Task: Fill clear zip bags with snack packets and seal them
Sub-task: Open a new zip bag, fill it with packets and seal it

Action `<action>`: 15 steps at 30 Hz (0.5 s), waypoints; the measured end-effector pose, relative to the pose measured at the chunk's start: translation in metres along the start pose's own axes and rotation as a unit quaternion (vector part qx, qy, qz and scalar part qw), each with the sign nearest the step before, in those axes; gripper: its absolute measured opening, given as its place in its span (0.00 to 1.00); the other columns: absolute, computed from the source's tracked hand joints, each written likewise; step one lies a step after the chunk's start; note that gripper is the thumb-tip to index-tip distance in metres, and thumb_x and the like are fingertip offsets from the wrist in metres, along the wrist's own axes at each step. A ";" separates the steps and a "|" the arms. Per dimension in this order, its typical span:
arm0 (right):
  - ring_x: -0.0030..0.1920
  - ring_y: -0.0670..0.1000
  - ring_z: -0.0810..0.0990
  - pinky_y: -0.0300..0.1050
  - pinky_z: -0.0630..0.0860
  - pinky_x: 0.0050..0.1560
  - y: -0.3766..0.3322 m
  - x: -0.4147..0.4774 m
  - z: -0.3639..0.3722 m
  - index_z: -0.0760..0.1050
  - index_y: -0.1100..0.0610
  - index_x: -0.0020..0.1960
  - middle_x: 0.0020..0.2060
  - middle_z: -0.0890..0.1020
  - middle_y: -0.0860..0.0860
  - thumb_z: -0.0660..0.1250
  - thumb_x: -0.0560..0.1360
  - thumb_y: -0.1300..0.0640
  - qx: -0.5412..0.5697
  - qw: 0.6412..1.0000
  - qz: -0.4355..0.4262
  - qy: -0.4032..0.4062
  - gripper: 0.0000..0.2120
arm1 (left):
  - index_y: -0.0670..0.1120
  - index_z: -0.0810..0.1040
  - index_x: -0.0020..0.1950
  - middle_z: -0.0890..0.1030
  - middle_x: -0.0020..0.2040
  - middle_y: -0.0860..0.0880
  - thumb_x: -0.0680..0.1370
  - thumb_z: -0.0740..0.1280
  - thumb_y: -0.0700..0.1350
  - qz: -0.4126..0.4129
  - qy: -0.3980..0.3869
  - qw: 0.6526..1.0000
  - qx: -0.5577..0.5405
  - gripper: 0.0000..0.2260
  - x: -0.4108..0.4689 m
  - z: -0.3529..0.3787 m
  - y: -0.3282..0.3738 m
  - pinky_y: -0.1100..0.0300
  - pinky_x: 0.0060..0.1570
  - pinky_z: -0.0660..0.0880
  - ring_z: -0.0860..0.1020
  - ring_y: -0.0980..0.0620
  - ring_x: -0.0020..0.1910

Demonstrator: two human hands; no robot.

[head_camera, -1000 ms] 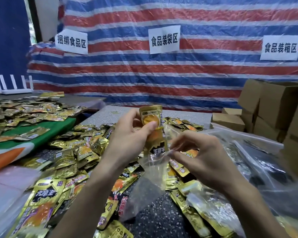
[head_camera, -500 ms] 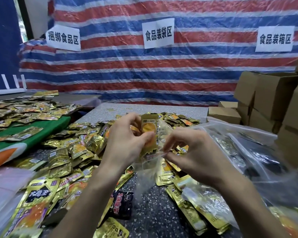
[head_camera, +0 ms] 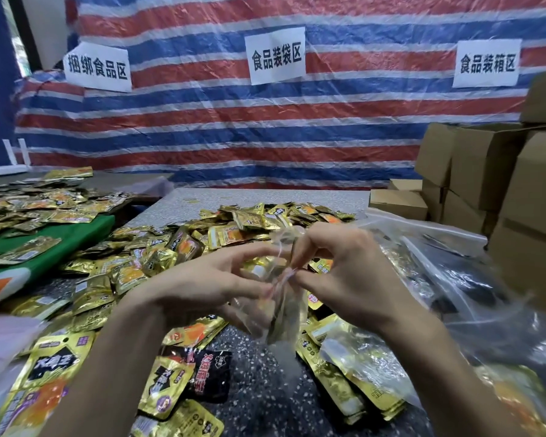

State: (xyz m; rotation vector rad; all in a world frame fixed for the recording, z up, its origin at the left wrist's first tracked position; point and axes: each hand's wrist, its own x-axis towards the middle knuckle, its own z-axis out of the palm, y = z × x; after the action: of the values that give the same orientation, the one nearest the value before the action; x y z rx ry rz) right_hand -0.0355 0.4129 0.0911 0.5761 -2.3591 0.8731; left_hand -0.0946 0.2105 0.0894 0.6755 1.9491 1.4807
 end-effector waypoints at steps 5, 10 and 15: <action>0.43 0.46 0.82 0.52 0.80 0.48 0.000 -0.001 -0.014 0.81 0.57 0.40 0.39 0.84 0.47 0.78 0.69 0.61 0.013 1.000 0.010 -0.008 0.06 | 0.47 0.78 0.62 0.86 0.44 0.43 0.71 0.72 0.29 0.089 0.240 0.966 0.043 0.22 0.005 -0.001 0.002 0.52 0.42 0.80 0.86 0.46 0.42; 0.41 0.41 0.80 0.34 0.77 0.43 0.000 -0.002 -0.027 0.80 0.53 0.40 0.36 0.82 0.44 0.77 0.70 0.58 -0.001 1.000 0.014 0.017 0.06 | 0.46 0.76 0.59 0.86 0.44 0.48 0.71 0.72 0.57 0.256 0.334 0.906 -0.035 0.22 0.012 0.011 0.005 0.59 0.32 0.80 0.84 0.49 0.35; 0.41 0.43 0.81 0.45 0.79 0.47 0.002 -0.001 -0.026 0.80 0.54 0.41 0.37 0.83 0.45 0.77 0.70 0.58 -0.013 0.999 0.035 -0.009 0.06 | 0.49 0.78 0.49 0.84 0.45 0.50 0.83 0.59 0.54 0.197 0.412 0.887 -0.075 0.13 0.059 0.012 -0.034 0.56 0.42 0.80 0.83 0.47 0.44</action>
State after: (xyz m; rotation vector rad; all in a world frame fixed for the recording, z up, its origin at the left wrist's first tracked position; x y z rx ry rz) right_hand -0.0269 0.4326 0.1059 0.4951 -2.4161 0.8699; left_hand -0.1278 0.2514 0.0454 0.4046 2.3342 2.4397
